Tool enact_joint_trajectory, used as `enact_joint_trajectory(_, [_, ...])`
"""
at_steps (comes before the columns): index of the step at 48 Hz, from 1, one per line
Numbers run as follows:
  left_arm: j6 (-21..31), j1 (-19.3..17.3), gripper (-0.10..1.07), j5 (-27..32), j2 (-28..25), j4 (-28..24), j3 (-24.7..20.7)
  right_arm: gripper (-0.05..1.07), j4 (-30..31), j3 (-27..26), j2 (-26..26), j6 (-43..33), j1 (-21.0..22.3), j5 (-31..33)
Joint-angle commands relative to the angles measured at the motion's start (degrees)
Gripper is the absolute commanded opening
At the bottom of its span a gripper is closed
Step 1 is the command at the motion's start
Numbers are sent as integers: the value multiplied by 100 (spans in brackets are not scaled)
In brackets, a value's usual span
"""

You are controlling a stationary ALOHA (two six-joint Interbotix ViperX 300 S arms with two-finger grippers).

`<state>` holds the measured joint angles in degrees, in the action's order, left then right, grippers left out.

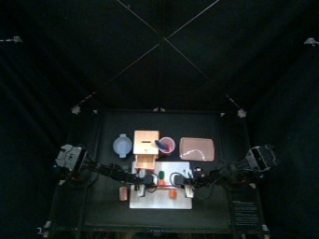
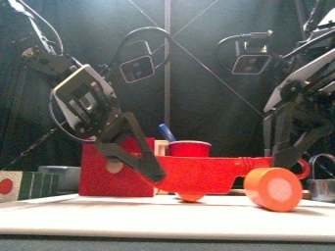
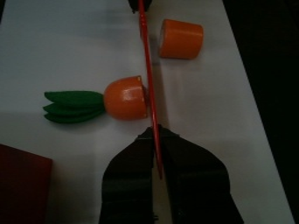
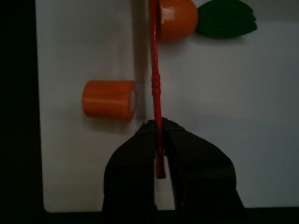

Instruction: Drop knife

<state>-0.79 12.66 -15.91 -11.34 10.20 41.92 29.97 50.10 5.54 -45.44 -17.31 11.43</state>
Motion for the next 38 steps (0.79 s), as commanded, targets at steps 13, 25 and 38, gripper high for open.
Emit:
enact_joint_trajectory(13, [-9, 0, 41, -18, 158, -44, -272, 36, -9, 79, 97, -70, -70, 53])
enact_joint_trajectory(25, [-9, 0, 42, -18, 176, -105, -501, 36, 62, 79, 404, 0, -88, 483])
enact_joint_trajectory(38, [-26, -97, 42, -176, 343, -703, -1213, 35, -659, 299, 1705, -123, -800, 1828])
